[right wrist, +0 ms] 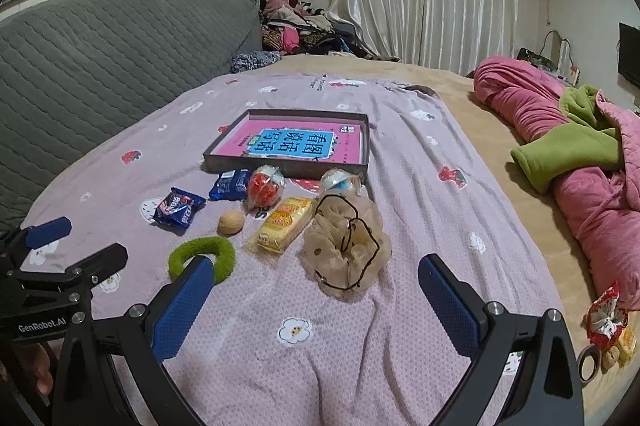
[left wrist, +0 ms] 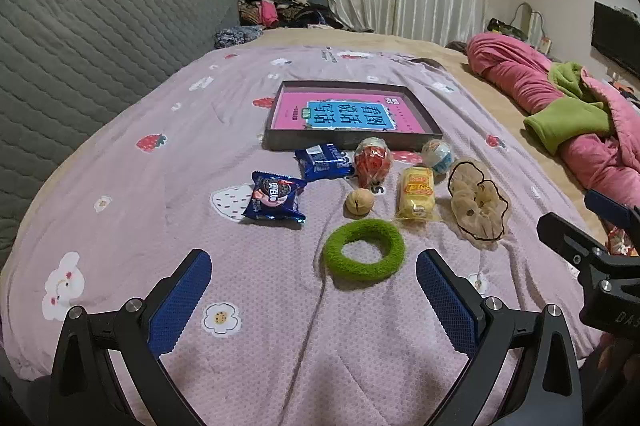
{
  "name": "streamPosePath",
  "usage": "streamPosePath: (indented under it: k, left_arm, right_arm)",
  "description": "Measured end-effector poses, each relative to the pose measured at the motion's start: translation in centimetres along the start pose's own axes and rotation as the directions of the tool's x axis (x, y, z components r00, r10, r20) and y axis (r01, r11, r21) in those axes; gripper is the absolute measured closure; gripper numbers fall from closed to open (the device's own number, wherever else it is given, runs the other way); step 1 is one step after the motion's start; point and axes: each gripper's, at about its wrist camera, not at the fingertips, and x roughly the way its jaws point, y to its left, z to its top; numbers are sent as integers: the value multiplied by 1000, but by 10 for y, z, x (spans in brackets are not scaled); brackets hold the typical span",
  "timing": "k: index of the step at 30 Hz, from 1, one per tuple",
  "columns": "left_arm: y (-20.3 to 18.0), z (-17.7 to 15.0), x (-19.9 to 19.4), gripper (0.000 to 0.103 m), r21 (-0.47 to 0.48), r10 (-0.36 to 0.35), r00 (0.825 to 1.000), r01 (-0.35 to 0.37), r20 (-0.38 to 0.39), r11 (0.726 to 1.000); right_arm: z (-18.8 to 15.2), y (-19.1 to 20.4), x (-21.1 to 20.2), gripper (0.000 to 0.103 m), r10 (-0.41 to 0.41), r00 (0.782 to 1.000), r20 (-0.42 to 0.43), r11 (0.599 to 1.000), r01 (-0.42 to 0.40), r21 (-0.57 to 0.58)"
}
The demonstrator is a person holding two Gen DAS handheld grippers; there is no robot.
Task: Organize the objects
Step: 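Lower the left tool to the green ring while the right tool reaches the beige scrunchie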
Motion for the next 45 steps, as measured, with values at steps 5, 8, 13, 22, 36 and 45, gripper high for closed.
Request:
streamPosePath:
  k: [5,8,13,22,36,45]
  left_arm:
    - [-2,2,1,1,-2,-1,1000,1,0,1000]
    - [-3,4,-1,1,2,5,1000,-5,8,1000]
    - [-2,13,-2,1,-10,-12,1000,12,12,1000]
    - [-11,32,6,1,19,-3,1000,3,25,1000]
    - [-4,11,78,1,44,-10,994,15,-108,999]
    - [4,4,115,1,42,1,985,6,-174,999]
  right_arm:
    - [3,-3,1,0,14,1000,0,1000,-14,13]
    - [6,-4,-1,0,12,1000,14,1000,-12,9]
    - [15,-8,-5,0,16,999,28,1000,-16,3]
    - [34,-7,1,0,-11,999,40,999,13,-47]
    - [18,-33,68,0,-6,993,-114,1000,5,-7]
    - [16,-37,94,0,-16,990,-144,999,10,-40]
